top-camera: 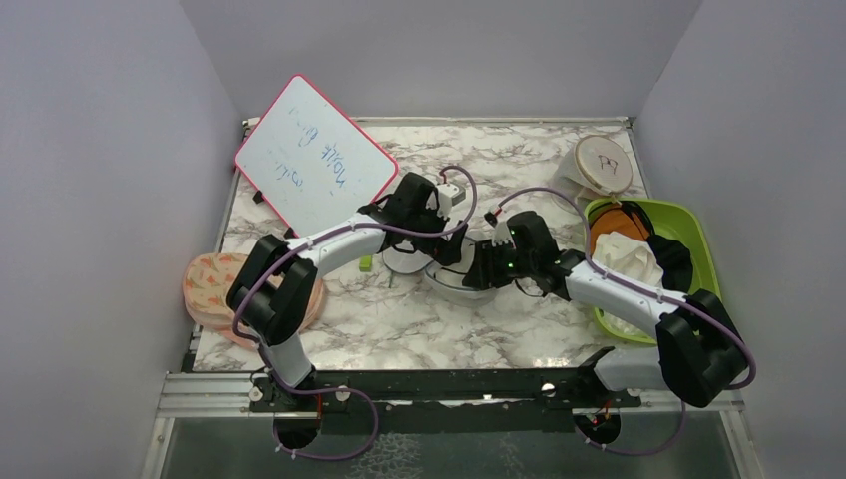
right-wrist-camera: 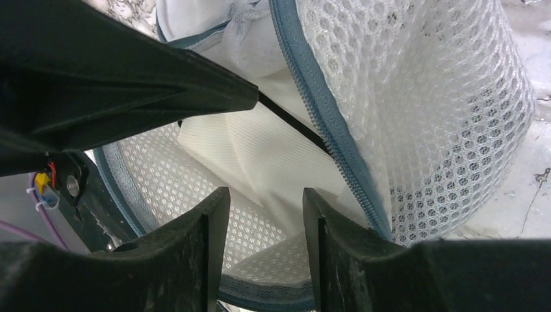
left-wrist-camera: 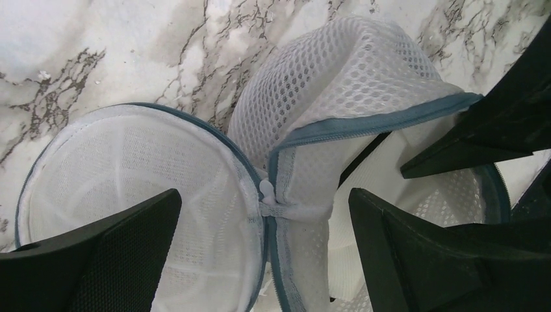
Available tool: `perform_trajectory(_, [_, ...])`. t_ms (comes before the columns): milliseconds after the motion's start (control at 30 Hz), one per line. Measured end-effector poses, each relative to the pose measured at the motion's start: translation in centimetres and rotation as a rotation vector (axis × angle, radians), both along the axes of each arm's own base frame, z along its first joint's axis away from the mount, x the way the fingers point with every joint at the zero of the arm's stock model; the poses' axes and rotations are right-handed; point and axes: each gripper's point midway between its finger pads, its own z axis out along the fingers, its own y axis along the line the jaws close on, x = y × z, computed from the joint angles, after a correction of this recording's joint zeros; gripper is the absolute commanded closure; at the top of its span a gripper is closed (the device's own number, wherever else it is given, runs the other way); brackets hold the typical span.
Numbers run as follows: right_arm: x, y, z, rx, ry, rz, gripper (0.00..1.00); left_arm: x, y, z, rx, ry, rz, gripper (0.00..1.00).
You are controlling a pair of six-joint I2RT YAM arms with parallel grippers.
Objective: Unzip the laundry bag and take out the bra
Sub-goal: Adjust the laundry bag at the center of the board.
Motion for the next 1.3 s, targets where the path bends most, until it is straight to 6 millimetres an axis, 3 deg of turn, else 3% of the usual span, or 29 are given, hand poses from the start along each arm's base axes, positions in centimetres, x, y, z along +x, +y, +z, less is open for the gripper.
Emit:
perform_trajectory(233, [0.4,-0.2,0.6,0.001,-0.023,-0.025,0.56,-0.4,-0.7,2.2,0.027,-0.123,-0.024,0.04])
perform_trajectory(367, [0.5,-0.3,0.7,0.003,-0.027,-0.034,0.56,-1.0,-0.9,1.3,0.101,-0.141,-0.039,0.13])
perform_trajectory(433, [0.4,-0.4,0.6,-0.002,-0.022,-0.038,0.56,-0.7,-0.7,0.4,0.151,-0.146,-0.03,0.22])
perform_trajectory(633, [0.3,-0.6,0.4,-0.006,-0.02,-0.048,0.56,-0.3,0.6,-1.0,0.253,-0.147,0.0,0.61])
perform_trajectory(833, [-1.4,-1.7,-1.2,-0.018,0.018,-0.063,0.56,0.0,1.0,-0.9,0.265,-0.158,0.017,0.81])
perform_trajectory(967, [-2.6,-2.6,-2.0,-0.023,0.032,-0.079,0.56,-0.3,1.0,0.6,0.211,-0.197,0.028,0.87])
perform_trajectory(1100, [-2.5,-2.9,-2.0,-0.032,0.027,-0.094,0.55,-0.9,0.0,3.7,0.075,-0.25,0.019,1.0])
perform_trajectory(1300, [-1.3,-2.5,0.0,-0.033,-0.01,-0.096,0.49,-1.4,-1.6,5.5,-0.037,-0.256,-0.016,1.0])
